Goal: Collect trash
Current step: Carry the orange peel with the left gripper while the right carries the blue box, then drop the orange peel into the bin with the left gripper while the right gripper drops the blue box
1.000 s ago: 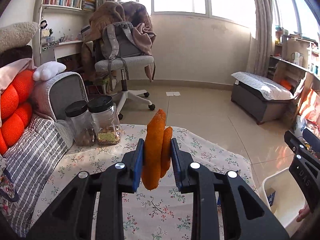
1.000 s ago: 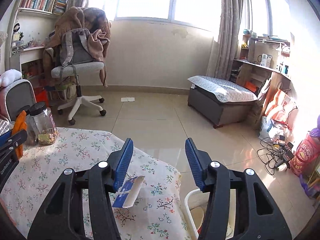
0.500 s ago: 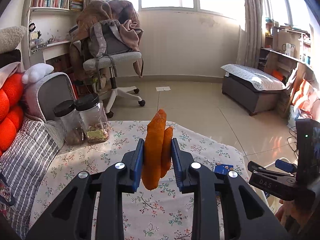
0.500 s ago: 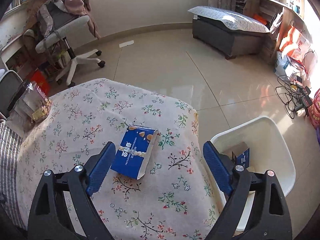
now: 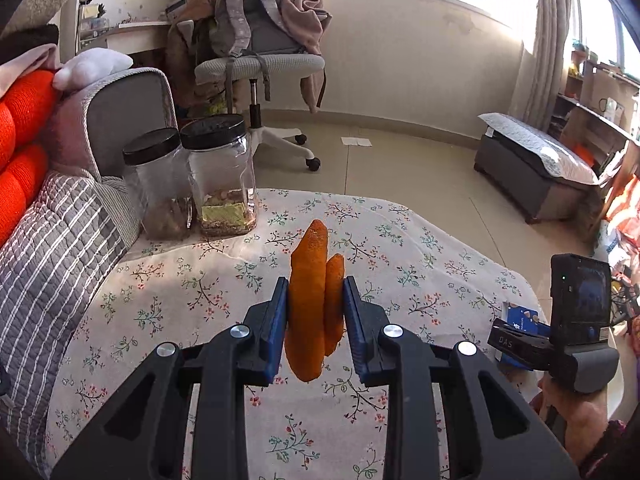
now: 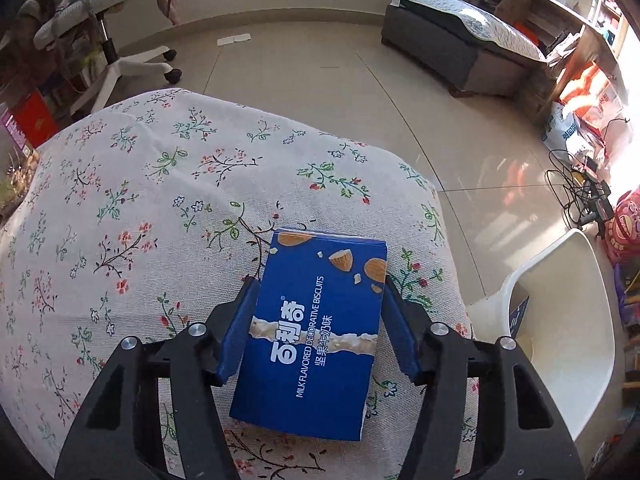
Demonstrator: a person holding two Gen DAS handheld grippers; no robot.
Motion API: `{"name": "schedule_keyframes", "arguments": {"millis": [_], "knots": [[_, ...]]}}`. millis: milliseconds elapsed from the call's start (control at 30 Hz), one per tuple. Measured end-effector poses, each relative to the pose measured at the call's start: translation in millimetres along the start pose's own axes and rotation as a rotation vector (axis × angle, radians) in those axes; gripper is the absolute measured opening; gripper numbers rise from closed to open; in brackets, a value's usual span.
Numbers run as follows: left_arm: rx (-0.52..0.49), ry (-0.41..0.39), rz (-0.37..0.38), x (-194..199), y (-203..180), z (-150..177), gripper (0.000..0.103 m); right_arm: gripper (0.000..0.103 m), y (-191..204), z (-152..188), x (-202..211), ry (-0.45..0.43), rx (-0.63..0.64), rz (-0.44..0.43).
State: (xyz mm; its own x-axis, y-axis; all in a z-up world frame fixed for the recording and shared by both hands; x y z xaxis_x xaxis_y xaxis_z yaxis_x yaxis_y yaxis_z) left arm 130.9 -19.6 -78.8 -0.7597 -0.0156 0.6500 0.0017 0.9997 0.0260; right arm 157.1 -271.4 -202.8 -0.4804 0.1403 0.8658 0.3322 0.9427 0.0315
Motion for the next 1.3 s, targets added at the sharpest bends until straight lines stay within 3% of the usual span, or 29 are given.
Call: {"name": "schedule_keyframes", "arguments": {"millis": [333, 533, 733, 967, 1133, 1300], "knots": [[0.002, -0.032, -0.005, 7, 2, -2, 0.028, 0.052, 2, -9, 61, -0.113, -0.041, -0.178], [-0.008, -0.076, 0.002, 28, -7, -9, 0.028, 0.052, -12, -22, 124, -0.273, 0.006, -0.164], [-0.017, -0.128, 0.053, 60, -35, -22, 0.028, 0.052, -59, -34, 178, -0.363, 0.023, -0.112], [-0.082, -0.17, 0.139, 97, -94, -27, 0.028, 0.054, -153, -28, 201, -0.364, -0.019, 0.014], [-0.132, -0.166, 0.208, 113, -146, -27, 0.028, 0.058, -203, -12, 183, -0.28, -0.101, -0.004], [-0.192, -0.15, 0.283, 123, -210, -24, 0.028, 0.081, -243, 1, 181, -0.282, -0.198, 0.003]]}}
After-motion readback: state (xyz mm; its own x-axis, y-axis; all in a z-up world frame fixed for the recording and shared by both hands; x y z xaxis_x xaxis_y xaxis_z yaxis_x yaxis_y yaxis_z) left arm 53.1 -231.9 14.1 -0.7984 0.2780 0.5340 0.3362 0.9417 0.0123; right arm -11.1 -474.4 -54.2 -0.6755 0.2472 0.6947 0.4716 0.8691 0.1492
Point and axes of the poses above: each gripper's, at about its wrist camera, not at the fingertips, and x roughly against the way its jaws point, y to its left, z to its underside, the point moved 5 cm from there along -x, roughly the way its jaws point, and after that the axes turned 6 degrees about -z, right-handed, at the moved point
